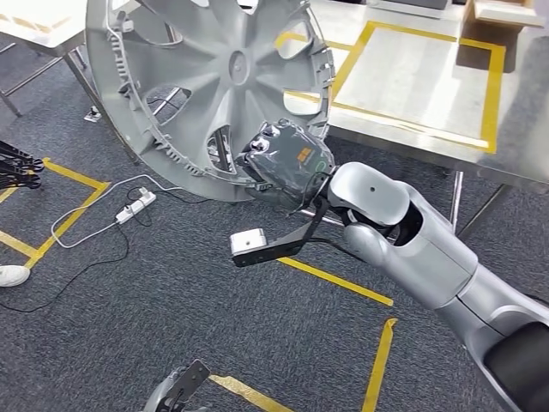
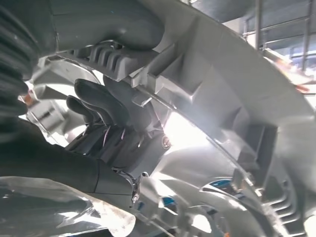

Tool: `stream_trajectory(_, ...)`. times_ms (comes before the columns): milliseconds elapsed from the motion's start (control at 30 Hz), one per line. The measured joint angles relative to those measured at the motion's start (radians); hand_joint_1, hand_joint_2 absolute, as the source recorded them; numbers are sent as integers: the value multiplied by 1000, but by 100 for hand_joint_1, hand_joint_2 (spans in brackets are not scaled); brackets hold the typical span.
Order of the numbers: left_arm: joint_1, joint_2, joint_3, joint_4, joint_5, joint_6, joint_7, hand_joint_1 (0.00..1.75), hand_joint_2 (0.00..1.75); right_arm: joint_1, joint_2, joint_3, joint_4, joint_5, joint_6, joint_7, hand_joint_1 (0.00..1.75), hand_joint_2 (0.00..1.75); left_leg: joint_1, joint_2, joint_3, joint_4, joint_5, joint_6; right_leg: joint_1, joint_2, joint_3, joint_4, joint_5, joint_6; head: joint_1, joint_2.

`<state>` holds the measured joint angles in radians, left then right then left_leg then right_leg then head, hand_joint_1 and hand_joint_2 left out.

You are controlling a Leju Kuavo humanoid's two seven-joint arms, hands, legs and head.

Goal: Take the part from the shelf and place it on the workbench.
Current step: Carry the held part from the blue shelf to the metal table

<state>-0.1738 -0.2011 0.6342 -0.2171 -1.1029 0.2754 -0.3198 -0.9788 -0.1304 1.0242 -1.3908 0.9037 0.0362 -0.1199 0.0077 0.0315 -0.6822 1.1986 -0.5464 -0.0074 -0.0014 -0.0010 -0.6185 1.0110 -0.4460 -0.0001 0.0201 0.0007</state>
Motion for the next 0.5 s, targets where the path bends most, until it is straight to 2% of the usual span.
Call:
stream_trajectory(33, 1, 0, 0, 0, 0, 0, 0, 0, 175, 0, 2, -1, 1, 0, -1, 0, 175, 175, 2, -20, -34, 78, -35, -5, -2, 13, 1, 0, 1, -3, -2, 0)
stream_trajectory(67, 2, 1, 0, 0, 1, 0, 0, 0, 175, 1, 2, -1, 3, 0, -1, 0, 175, 175, 2, -22, -51, 115, -42, -5, -1, 23, 1, 1, 1, -3, -2, 0)
stream_trajectory(100, 3, 1, 0, 0, 1, 0, 0, 0, 175, 1, 2, -1, 5, 0, -1, 0, 175, 175, 2, -23, -51, 114, -28, -5, -1, 34, 1, 3, 1, -3, -2, 0)
stream_trajectory(133, 3, 1, 0, 0, 2, 1, 0, 0, 175, 1, 2, -1, 6, 1, -1, 0, 175, 175, 3, -26, -34, 75, 3, -2, -1, 45, 2, 4, 1, -3, -2, 0)
stream_trajectory(167, 3, 2, 0, 0, 2, 1, 0, 0, 175, 1, 2, -1, 7, 1, -2, 0, 175, 175, 3, -36, -6, 9, 42, 1, -2, 56, 2, 6, 0, -2, -2, 0)
stream_trajectory(200, 2, 2, 0, 0, 3, 2, 0, 0, 175, 1, 3, -1, 8, 3, -3, 1, 175, 175, 5, -57, 24, -56, 72, 4, -1, 66, 0, 8, 0, 0, -2, 0)
stream_trajectory(233, 2, 2, 0, 0, 5, 2, 0, 0, 175, 1, 5, -1, 10, 4, -5, 2, 175, 175, 7, -75, 47, -112, 89, 7, -2, 75, -4, 10, 0, 3, -2, 0)
stream_trajectory(300, 3, 2, 0, 0, 8, 2, 0, 0, 175, 1, 7, -2, 14, 6, -8, 4, 175, 175, 7, -96, 63, -153, 89, 11, -4, 91, -15, 11, 5, 14, -1, 0)
stream_trajectory(333, 3, 2, 0, 0, 9, 3, 0, 0, 175, 2, 8, -2, 16, 7, -9, 5, 175, 175, 7, -89, 64, -160, 89, 14, -6, 99, -19, 10, 8, 21, -1, 0)
stream_trajectory(367, 3, 2, 0, 0, 9, 3, 0, 0, 175, 2, 8, -3, 18, 8, -10, 5, 175, 175, 7, -81, 65, -163, 91, 19, -8, 96, -25, 10, 7, 27, -1, 0)
stream_trajectory(433, 2, 0, -1, 0, 11, 4, 0, 0, 175, 2, 8, -5, 21, 8, -10, 6, 175, 175, 9, -63, 68, -172, 98, 30, -6, 61, -47, 45, -20, 37, 3, 0)
stream_trajectory(500, 3, -1, -1, 0, 15, 4, 0, 0, 175, 2, 8, -6, 23, 8, -11, 10, 175, 175, 9, -46, 69, -175, 99, 35, -6, 21, -100, 160, -80, 43, 7, 0)
